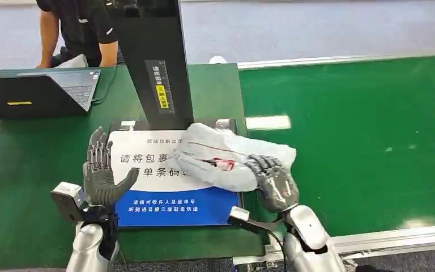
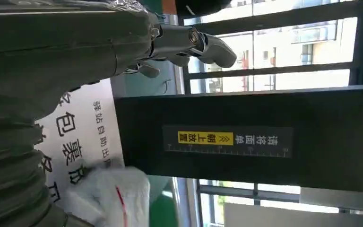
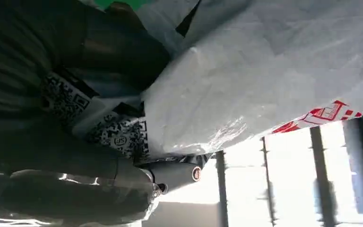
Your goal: Moved the parcel from conveyor to table for the left to box.
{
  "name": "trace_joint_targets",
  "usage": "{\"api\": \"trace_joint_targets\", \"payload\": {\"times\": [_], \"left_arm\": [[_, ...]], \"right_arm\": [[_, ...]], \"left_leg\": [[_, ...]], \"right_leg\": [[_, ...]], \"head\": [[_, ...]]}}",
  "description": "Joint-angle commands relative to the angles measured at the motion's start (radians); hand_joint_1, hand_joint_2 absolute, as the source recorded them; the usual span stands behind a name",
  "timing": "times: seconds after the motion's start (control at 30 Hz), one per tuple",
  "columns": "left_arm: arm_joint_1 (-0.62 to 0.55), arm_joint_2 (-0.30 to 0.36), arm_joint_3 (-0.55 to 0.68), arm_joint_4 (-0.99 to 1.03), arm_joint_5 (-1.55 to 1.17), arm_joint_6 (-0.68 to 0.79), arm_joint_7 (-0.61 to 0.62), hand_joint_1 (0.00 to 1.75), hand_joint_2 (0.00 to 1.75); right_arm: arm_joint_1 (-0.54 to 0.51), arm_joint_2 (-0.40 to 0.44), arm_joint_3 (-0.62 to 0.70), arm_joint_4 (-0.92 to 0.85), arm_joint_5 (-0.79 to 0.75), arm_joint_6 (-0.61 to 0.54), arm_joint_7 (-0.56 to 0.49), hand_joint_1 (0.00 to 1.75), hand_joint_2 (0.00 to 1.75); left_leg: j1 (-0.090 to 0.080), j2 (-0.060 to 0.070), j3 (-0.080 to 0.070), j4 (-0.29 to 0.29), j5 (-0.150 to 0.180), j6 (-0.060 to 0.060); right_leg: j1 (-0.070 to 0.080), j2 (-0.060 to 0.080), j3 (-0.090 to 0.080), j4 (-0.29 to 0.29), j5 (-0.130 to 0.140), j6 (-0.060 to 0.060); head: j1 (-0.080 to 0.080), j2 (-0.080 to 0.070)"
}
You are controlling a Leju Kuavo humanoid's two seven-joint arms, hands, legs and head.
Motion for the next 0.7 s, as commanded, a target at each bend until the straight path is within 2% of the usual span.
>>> {"api": "trace_joint_targets", "payload": {"times": [0.03,0.23,0.37,0.43,0.47,0.5,0.6,0.7], "left_arm": [[-0.061,0.019,-0.034,0.113,0.012,0.0,0.003,0.0,1.75],[-0.071,0.022,-0.041,0.117,0.018,0.002,0.003,0.0,1.75],[-0.075,0.024,-0.05,0.125,0.019,0.002,0.003,0.0,1.75],[-0.068,0.018,-0.049,0.119,0.016,0.002,0.003,0.0,1.75],[-0.065,0.014,-0.047,0.116,0.015,0.002,0.003,0.0,1.75],[-0.064,0.013,-0.047,0.114,0.014,0.003,0.003,0.0,1.75],[-0.065,0.01,-0.047,0.115,0.012,0.004,0.003,0.0,1.75],[-0.066,0.011,-0.048,0.119,0.012,0.006,0.003,0.0,1.75]], "right_arm": [[-0.206,-0.028,0.329,0.352,0.032,-0.021,-0.015,1.75,1.75],[-0.268,-0.022,0.389,0.411,0.037,-0.01,-0.019,1.75,1.75],[-0.343,-0.002,0.411,0.533,0.018,-0.069,0.012,1.75,1.75],[-0.376,0.006,0.407,0.583,0.014,-0.1,0.028,1.69,1.75],[-0.383,0.011,0.394,0.597,-0.003,-0.123,0.028,0.63,1.75],[-0.388,0.012,0.389,0.605,-0.005,-0.141,0.032,0.05,1.75],[-0.4,0.02,0.36,0.637,-0.028,-0.217,0.037,0.0,1.75],[-0.375,0.015,0.314,0.575,-0.03,-0.217,0.04,0.0,1.75]], "left_leg": [[0.0,0.002,0.003,-0.002,0.0,-0.001],[0.0,0.001,0.002,-0.001,0.0,-0.001],[0.0,0.0,0.002,-0.001,0.001,-0.001],[0.0,0.0,0.002,-0.001,0.001,-0.001],[0.0,0.001,0.002,-0.001,0.001,-0.001],[0.0,0.0,0.003,-0.001,0.001,-0.001],[0.0,-0.001,0.002,-0.001,0.002,0.0],[0.0,-0.001,0.001,-0.001,0.001,0.0]], "right_leg": [[0.001,0.002,0.002,-0.001,0.001,-0.002],[0.0,0.0,0.001,-0.001,0.001,-0.002],[0.0,-0.001,0.001,0.0,0.001,-0.002],[0.0,0.0,0.001,-0.001,0.001,-0.002],[0.0,0.0,0.001,0.0,0.002,-0.003],[0.0,0.0,0.001,-0.001,0.002,-0.003],[0.0,-0.001,0.001,0.0,0.002,-0.003],[0.0,-0.001,0.001,0.0,0.002,-0.002]], "head": [[0.0,0.0],[0.0,0.0],[0.001,0.0],[0.0,0.0],[0.0,0.0],[0.0,0.0],[0.0,0.0],[0.0,0.0]]}}
